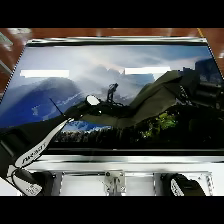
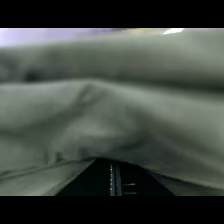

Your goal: Fold the shirts.

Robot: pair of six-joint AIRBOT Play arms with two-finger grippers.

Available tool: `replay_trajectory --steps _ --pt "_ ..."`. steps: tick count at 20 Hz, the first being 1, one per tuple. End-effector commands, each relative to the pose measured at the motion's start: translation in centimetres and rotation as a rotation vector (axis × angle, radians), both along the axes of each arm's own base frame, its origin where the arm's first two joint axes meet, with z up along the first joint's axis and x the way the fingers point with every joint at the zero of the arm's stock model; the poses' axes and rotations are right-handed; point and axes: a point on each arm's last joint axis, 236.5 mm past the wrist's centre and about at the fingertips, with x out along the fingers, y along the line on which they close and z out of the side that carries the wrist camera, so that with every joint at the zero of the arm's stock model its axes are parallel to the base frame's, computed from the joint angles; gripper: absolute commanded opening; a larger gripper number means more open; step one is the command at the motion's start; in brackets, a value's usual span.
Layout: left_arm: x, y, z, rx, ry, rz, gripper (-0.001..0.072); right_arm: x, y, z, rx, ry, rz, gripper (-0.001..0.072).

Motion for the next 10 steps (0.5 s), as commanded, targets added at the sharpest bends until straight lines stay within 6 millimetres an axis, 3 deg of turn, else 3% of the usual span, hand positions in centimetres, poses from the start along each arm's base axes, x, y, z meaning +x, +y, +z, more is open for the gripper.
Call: replay_trajectory --steps 1,3,5,8,10 --pt "-2.5 -3.6 1.4 -0.149 0.014 -0.054 0.0041 -2.6 -1.1 -0.8 -0.088 0.036 -0.013 0.0054" --pt "-1.4 -1.3 3.7 -0.206 0.035 -0.082 0.0040 -2.6 -2.3 -2.6 -0.197 0.055 -0.001 0.0054" --pt "1.9 2.9 7.4 -0.225 -0.042 -0.050 0.0039 -1.7 -2.0 -3.1 -0.233 0.043 0.006 0.0054" --pt "7.5 12.3 15.9 -0.205 -0.261 0.106 0.0039 1.4 2.5 -3.6 -0.210 -0.027 0.088 0.0054" --pt "9.3 19.3 23.1 -0.224 -0.409 0.243 0.0040 4.0 7.0 -5.2 -0.193 -0.057 0.146 0.0054"
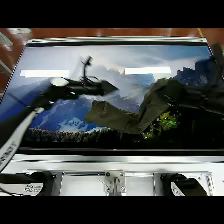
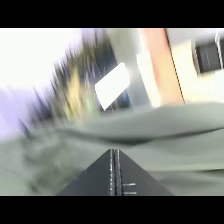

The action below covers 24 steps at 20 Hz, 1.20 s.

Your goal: Fold the shirts.

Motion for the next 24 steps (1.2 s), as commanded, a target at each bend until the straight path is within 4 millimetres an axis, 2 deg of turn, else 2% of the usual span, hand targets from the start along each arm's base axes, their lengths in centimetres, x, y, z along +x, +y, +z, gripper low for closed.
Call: replay_trajectory --steps 1,3,5,6,7,8,10,12,14,15,16,17,18,20,21,22,23,24 --pt "1.8 11.4 11.1 -0.019 -0.229 0.212 0.0040 4.2 6.9 -2.6 0.010 -0.060 0.082 0.0054" --pt "0.1 17.3 17.8 -0.044 -0.349 0.349 0.0041 6.2 12.1 -6.5 0.025 -0.041 0.116 0.0055" --pt "-3.4 20.4 22.6 -0.040 -0.464 0.406 0.0041 7.3 17.2 -11.4 0.058 0.014 0.125 0.0055" --pt "-5.7 21.0 24.3 -0.024 -0.517 0.404 0.0041 7.3 19.8 -13.9 0.095 0.055 0.121 0.0055" --pt "-7.8 21.2 25.0 0.008 -0.544 0.393 0.0041 7.4 22.2 -16.3 0.131 0.088 0.102 0.0056" --pt "-9.5 21.3 24.8 0.057 -0.548 0.379 0.0041 7.4 23.9 -18.3 0.161 0.116 0.078 0.0103" --pt "-12.1 21.5 22.4 0.206 -0.506 0.354 0.0041 7.2 25.9 -21.1 0.212 0.174 0.025 0.0659" --pt "-13.7 22.4 19.7 0.340 -0.436 0.361 0.0041 7.3 25.3 -21.4 0.178 0.161 0.048 0.0675" --pt "-14.9 22.5 18.7 0.366 -0.401 0.366 0.0041 8.9 22.3 -19.6 0.125 0.105 0.057 0.0669" --pt "-15.4 22.4 18.8 0.368 -0.409 0.366 0.0042 9.8 20.1 -18.4 0.092 0.081 0.056 0.0669" --pt "-15.8 22.3 18.8 0.369 -0.416 0.365 0.0042 10.5 17.0 -17.3 0.033 0.066 0.059 0.0669" --pt "-16.0 22.2 18.9 0.371 -0.420 0.364 0.0042 10.7 12.9 -16.8 -0.064 0.069 0.065 0.0669" --pt "-16.1 22.2 18.9 0.371 -0.422 0.363 0.0042 10.2 8.3 -17.3 -0.189 0.108 0.064 0.0669" --pt "-16.1 22.2 18.9 0.371 -0.422 0.363 0.0041 6.3 -2.9 -19.7 -0.474 0.349 0.004 0.0668" --pt "-16.1 22.2 18.9 0.371 -0.420 0.363 0.0041 3.3 -7.4 -21.1 -0.588 0.500 0.001 0.0669" --pt "-16.1 22.2 18.9 0.369 -0.418 0.364 0.0042 0.9 -9.0 -22.5 -0.611 0.591 0.065 0.0670" --pt "-16.0 22.2 18.9 0.364 -0.412 0.366 0.0042 -1.4 -8.3 -24.1 -0.544 0.654 0.150 0.0671" --pt "-16.0 22.2 18.9 0.360 -0.405 0.370 0.0042 -2.6 -6.9 -25.4 -0.440 0.684 0.182 0.0671"
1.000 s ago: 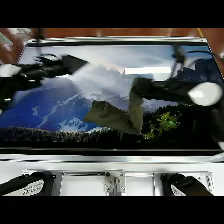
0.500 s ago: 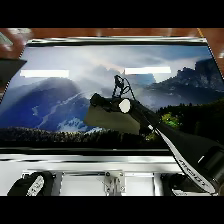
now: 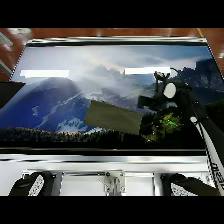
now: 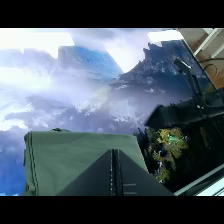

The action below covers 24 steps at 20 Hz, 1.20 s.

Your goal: Fold the shirts.

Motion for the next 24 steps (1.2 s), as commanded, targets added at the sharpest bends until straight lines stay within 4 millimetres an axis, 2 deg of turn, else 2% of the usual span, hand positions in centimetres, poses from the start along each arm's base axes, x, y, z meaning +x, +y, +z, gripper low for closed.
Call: replay_trajectory --steps 1,4,7,11,12,14,15,16,18,19,20,22,23,24 --pt "-0.1 0.1 -0.2 -0.004 0.014 0.008 0.0042 -7.1 -2.6 -3.6 0.088 0.259 0.023 0.0671" --pt "0.0 0.4 -0.4 0.019 0.011 0.014 0.0042 -4.8 0.2 -6.0 0.289 0.171 -0.171 0.0671" --pt "0.2 0.9 -0.9 0.040 0.017 0.032 0.0042 -5.2 2.4 -8.2 0.402 0.226 -0.222 0.0671" --pt "0.7 1.0 -1.4 0.035 0.036 0.032 0.0042 -3.0 5.8 -8.2 0.604 0.213 -0.257 0.0670" --pt "0.8 1.0 -2.1 0.031 0.054 0.031 0.0042 -2.7 6.2 -8.5 0.624 0.215 -0.272 0.0622" --pt "1.1 1.1 -4.2 0.017 0.109 0.030 0.0042 -2.2 6.1 -9.3 0.617 0.199 -0.282 0.0172" --pt "1.2 1.1 -5.3 0.010 0.139 0.029 0.0042 -1.4 5.5 -9.4 0.602 0.161 -0.283 0.0061" --pt "1.3 1.1 -6.4 -0.007 0.176 0.033 0.0042 -0.3 4.7 -9.1 0.593 0.111 -0.269 0.0055" --pt "1.0 0.8 -7.9 -0.090 0.283 0.066 0.0042 2.8 1.9 -7.5 0.598 0.022 -0.298 0.0055" --pt "0.6 0.4 -8.4 -0.143 0.346 0.083 0.0042 4.9 -0.5 -6.1 0.602 -0.035 -0.338 0.0055" --pt "0.0 -0.4 -8.8 -0.181 0.394 0.080 0.0042 6.9 -3.9 -4.5 0.600 -0.107 -0.394 0.0055" --pt "-1.9 -2.7 -9.2 -0.174 0.410 0.002 0.0042 9.6 -12.0 -1.3 0.586 -0.240 -0.532 0.0054" --pt "-2.8 -3.8 -9.1 -0.169 0.410 -0.041 0.0041 10.1 -17.1 0.2 0.578 -0.302 -0.636 0.0055" --pt "-3.7 -5.0 -8.8 -0.179 0.419 -0.074 0.0041 9.6 -22.5 1.4 0.560 -0.356 -0.745 0.0055"
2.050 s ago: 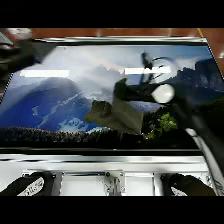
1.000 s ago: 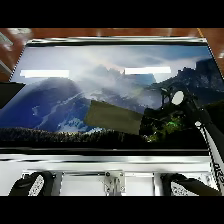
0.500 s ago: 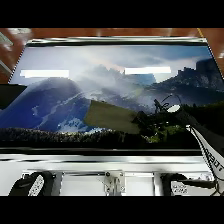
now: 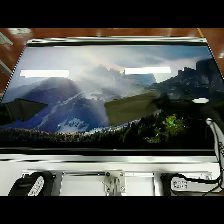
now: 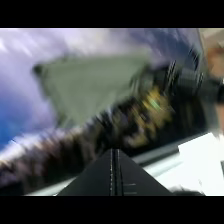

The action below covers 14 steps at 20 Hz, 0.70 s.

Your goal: Fold the shirts.

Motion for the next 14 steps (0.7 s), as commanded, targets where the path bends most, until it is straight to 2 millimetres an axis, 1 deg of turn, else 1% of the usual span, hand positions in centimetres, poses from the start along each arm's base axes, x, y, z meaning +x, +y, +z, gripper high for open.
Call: replay_trajectory --steps 1,2,3,4,5,6,7,8,10,12,14 --pt "-2.7 -3.3 0.1 -0.068 0.060 -0.076 0.0041 -0.6 -16.2 4.2 -0.048 -0.077 -0.350 0.0055" --pt "-3.1 -4.3 0.5 -0.092 0.062 -0.092 0.0041 -3.0 -21.1 4.3 -0.075 -0.067 -0.451 0.0055" --pt "-3.3 -5.0 1.0 -0.113 0.056 -0.103 0.0041 -5.8 -25.0 3.9 -0.105 -0.038 -0.520 0.0054" --pt "-3.2 -5.8 1.6 -0.135 0.034 -0.110 0.0041 -9.4 -28.2 3.0 -0.134 0.013 -0.573 0.0055" --pt "-2.9 -6.3 2.4 -0.159 0.002 -0.108 0.0041 -13.3 -30.6 1.8 -0.159 0.080 -0.606 0.0054" --pt "-2.3 -6.8 3.3 -0.186 -0.032 -0.099 0.0041 -17.1 -32.3 0.6 -0.189 0.153 -0.630 0.0055" --pt "-1.6 -7.3 4.1 -0.214 -0.063 -0.086 0.0041 -20.7 -33.6 -0.5 -0.164 0.230 -0.700 0.0054" --pt "-1.1 -7.6 4.6 -0.234 -0.082 -0.075 0.0041 -23.5 -34.1 -1.3 -0.088 0.278 -0.800 0.0055" --pt "-0.6 -8.6 4.6 -0.250 -0.083 -0.084 0.0041 -27.1 -33.6 -2.6 -0.013 0.324 -0.855 0.0055" --pt "-0.5 -9.5 3.8 -0.243 -0.053 -0.109 0.0041 -30.0 -32.1 -4.1 -0.014 0.403 -0.847 0.0055" --pt "-0.6 -10.4 2.9 -0.235 -0.025 -0.135 0.0041 -31.5 -30.7 -4.9 -0.042 0.460 -0.822 0.0054"
